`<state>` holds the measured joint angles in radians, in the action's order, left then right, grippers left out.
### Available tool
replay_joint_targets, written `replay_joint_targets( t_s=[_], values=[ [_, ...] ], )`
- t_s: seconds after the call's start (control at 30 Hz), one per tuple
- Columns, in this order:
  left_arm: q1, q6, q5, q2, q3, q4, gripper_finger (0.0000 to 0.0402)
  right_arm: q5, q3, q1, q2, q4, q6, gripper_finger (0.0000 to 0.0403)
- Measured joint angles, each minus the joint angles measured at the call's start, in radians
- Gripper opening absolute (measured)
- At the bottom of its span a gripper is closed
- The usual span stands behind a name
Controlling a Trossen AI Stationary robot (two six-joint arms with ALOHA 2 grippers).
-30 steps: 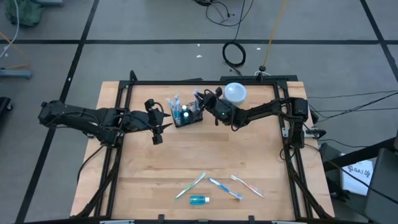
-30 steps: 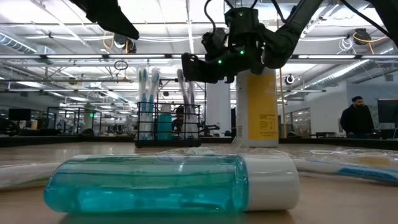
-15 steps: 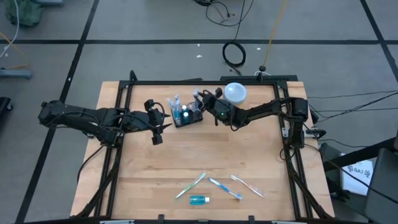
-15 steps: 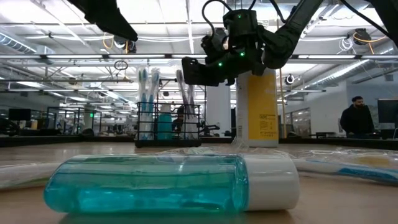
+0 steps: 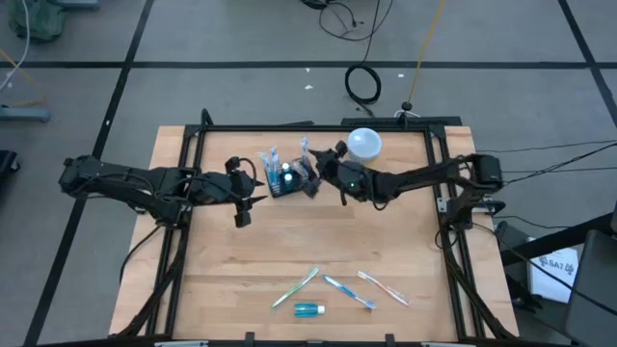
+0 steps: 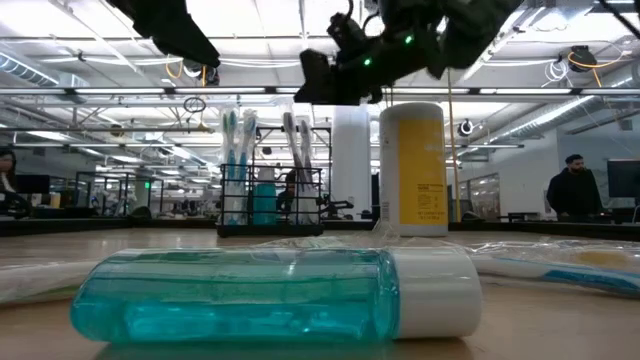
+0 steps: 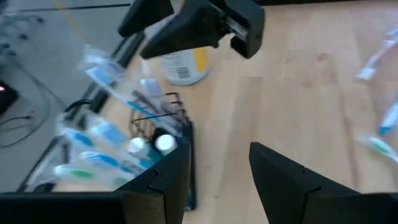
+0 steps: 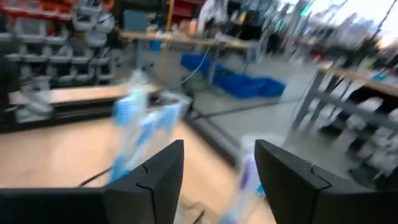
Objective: Pick & Place toothbrushing station
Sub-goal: Put the orange toothbrush into the black mesh organizer
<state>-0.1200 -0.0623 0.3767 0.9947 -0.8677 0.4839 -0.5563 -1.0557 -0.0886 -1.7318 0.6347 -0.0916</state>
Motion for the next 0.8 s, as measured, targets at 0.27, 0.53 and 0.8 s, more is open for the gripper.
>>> replay_joint_targets(
  t_s=[0.27,0.53,0.8],
  values=[
    [-0.023,-0.031,-0.088,0.000,0.000,0.012,0.0173,0.010,0.000,0.148,0.159,-0.556,0.262,0.0184],
    [-0.052,-0.048,-0.089,0.000,0.000,0.012,0.0173,0.241,0.001,0.325,0.244,-0.851,0.558,0.0174],
    [-0.052,-0.055,-0.089,0.000,0.000,0.010,0.0173,0.399,0.002,0.511,0.206,-1.183,0.898,0.0173]
  ],
)
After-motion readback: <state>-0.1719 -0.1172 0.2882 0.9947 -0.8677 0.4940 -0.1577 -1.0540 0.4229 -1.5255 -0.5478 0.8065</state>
